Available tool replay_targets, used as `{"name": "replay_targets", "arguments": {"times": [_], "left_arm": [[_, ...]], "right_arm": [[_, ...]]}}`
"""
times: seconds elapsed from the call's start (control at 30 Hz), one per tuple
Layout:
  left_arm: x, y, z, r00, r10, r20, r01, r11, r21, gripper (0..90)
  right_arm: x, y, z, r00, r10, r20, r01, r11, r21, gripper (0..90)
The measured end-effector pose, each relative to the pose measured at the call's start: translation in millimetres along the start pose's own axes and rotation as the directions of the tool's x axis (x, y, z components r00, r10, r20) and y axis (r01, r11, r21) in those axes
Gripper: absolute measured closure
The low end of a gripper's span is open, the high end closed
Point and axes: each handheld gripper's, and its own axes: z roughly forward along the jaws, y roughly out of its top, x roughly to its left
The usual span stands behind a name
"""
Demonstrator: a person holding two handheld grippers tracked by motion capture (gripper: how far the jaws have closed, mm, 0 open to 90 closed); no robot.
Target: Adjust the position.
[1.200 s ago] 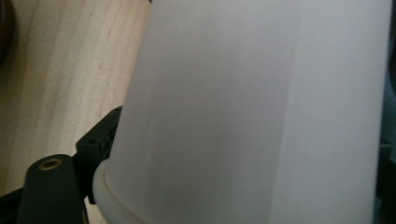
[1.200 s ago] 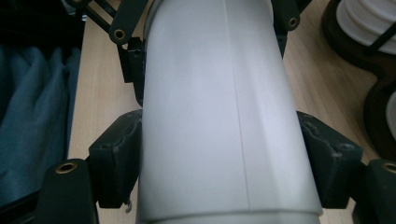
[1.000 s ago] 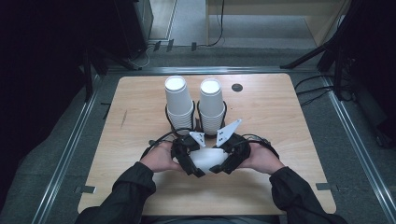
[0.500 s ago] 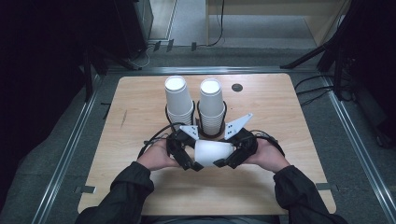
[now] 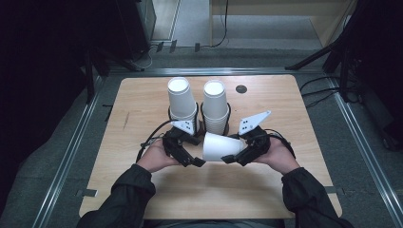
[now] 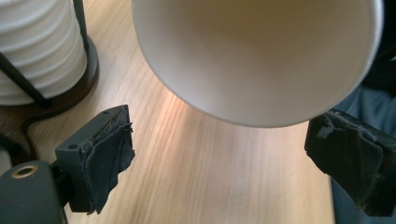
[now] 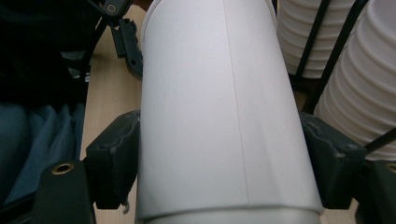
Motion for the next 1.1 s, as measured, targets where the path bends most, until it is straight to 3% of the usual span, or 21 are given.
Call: {"name": "replay_targets", "arguments": {"times": [0.07,0.17,0.53,0.67,0.77,0.93,1.1], "left_arm": [[-0.8,1.2,-0.9,0.9998,-0.003,0.022,0.004,0.9989,-0.047,7.7],[-2.8,3.2,0.7,0.9995,-0.003,0.032,0.006,0.9971,-0.076,7.7],[-7.6,6.7,8.5,0.9961,-0.005,0.089,0.016,0.9915,-0.129,7.7],[-9.0,8.1,8.4,0.9928,-0.007,0.120,0.028,0.9850,-0.170,7.7],[-9.2,7.9,7.7,0.9927,-0.007,0.120,0.028,0.9849,-0.171,9.4],[-12.3,8.8,6.1,0.9939,0.030,0.106,-0.013,0.9873,-0.158,13.6],[-12.3,9.9,6.2,0.9918,0.027,0.125,-0.011,0.9921,-0.125,16.4]], "right_arm": [[-0.6,0.3,-3.2,0.9999,0.009,-0.006,-0.009,0.999,-0.036,22.6],[-0.6,0.7,-4.2,0.9998,0.011,-0.017,-0.012,0.998,-0.060,22.6],[4.3,6.1,1.0,0.9970,0.009,-0.077,-0.017,0.994,-0.109,22.6],[4.4,6.2,5.7,0.9943,0.011,-0.106,-0.024,0.993,-0.115,22.6],[4.2,5.9,6.5,0.9939,0.010,-0.110,-0.022,0.994,-0.111,23.2],[3.5,4.0,5.7,0.9924,0.003,-0.123,-0.016,0.995,-0.103,24.1],[3.3,3.5,6.2,0.9903,0.015,-0.138,-0.026,0.997,-0.075,23.9]]}}
